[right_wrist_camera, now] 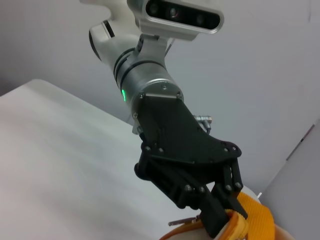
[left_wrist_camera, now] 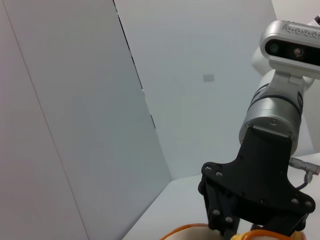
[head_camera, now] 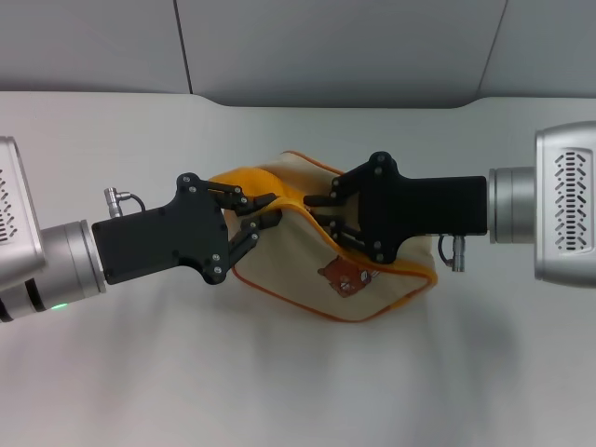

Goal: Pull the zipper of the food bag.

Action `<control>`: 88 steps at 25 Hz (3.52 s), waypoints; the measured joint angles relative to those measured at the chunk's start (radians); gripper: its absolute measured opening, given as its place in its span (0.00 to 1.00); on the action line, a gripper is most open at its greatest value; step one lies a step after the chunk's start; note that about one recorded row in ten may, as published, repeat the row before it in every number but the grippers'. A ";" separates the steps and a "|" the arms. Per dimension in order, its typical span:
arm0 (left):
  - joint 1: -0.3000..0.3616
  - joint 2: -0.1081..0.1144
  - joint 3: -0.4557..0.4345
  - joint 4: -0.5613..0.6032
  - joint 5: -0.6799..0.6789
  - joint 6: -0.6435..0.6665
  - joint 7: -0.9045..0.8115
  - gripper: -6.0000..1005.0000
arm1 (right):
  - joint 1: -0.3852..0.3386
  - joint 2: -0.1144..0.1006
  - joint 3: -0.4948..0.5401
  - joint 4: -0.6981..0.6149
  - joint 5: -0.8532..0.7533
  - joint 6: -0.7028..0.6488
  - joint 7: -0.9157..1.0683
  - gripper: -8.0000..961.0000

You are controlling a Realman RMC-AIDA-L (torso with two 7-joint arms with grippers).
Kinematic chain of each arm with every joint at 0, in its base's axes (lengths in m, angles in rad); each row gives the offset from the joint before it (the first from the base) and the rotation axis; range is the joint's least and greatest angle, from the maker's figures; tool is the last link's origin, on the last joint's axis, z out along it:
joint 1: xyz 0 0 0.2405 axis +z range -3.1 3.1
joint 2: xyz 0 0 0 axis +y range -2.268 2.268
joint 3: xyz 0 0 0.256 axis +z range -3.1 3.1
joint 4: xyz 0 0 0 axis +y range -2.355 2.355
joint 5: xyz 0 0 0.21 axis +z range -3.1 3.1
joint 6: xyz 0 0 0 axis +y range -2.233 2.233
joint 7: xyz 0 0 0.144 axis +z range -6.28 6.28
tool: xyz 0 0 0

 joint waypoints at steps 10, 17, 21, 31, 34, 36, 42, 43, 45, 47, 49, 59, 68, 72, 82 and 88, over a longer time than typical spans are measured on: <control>0.000 0.000 0.000 -0.002 0.000 0.001 0.003 0.10 | 0.008 0.000 -0.012 0.004 0.002 0.001 0.000 0.02; 0.010 0.000 -0.010 -0.001 0.000 -0.003 0.003 0.10 | 0.000 -0.003 -0.050 -0.021 -0.004 0.002 0.007 0.02; 0.021 0.006 -0.051 0.000 -0.001 -0.007 -0.003 0.11 | -0.078 -0.007 -0.171 -0.167 -0.016 -0.001 0.107 0.02; 0.034 0.011 -0.119 -0.008 -0.004 -0.051 -0.013 0.14 | -0.209 -0.006 -0.204 -0.402 -0.179 -0.094 0.301 0.04; 0.036 0.010 -0.122 -0.009 -0.005 -0.067 -0.028 0.15 | -0.240 -0.006 -0.178 -0.429 -0.160 -0.102 0.340 0.05; 0.044 0.003 -0.122 -0.007 -0.006 -0.069 -0.049 0.15 | -0.230 -0.007 -0.088 -0.357 -0.075 -0.082 0.390 0.05; 0.060 -0.001 -0.138 -0.008 -0.006 -0.101 -0.132 0.17 | -0.185 -0.019 0.060 -0.203 -0.029 -0.083 0.412 0.08; 0.067 -0.002 -0.142 -0.008 -0.006 -0.110 -0.149 0.17 | -0.178 -0.021 0.095 -0.170 -0.029 -0.085 0.416 0.10; 0.083 -0.008 -0.155 -0.010 -0.006 -0.130 -0.181 0.17 | -0.164 -0.025 0.166 -0.106 -0.027 -0.097 0.421 0.14; 0.100 -0.016 -0.175 -0.010 -0.006 -0.160 -0.222 0.18 | -0.153 -0.035 0.225 -0.042 -0.020 -0.115 0.422 0.18; 0.115 -0.019 -0.181 -0.010 -0.006 -0.183 -0.253 0.19 | -0.147 -0.050 0.275 0.030 -0.002 -0.140 0.422 0.22; 0.161 0.022 -0.242 -0.009 -0.045 0.103 -0.356 0.21 | -0.187 -0.067 0.290 0.106 0.012 -0.272 0.426 0.53; 0.099 0.078 0.024 0.024 0.087 0.286 -0.473 0.73 | -0.193 -0.071 0.284 0.103 -0.203 -0.414 0.427 0.82; 0.099 0.074 0.036 0.038 0.143 0.294 -0.489 0.82 | -0.197 -0.054 0.278 0.103 -0.234 -0.406 0.420 0.84; 0.114 0.077 0.056 0.040 0.151 0.310 -0.478 0.82 | -0.196 -0.050 0.276 0.104 -0.231 -0.401 0.415 0.84; 0.118 0.077 0.061 0.040 0.152 0.310 -0.476 0.82 | -0.189 -0.048 0.276 0.107 -0.230 -0.400 0.405 0.84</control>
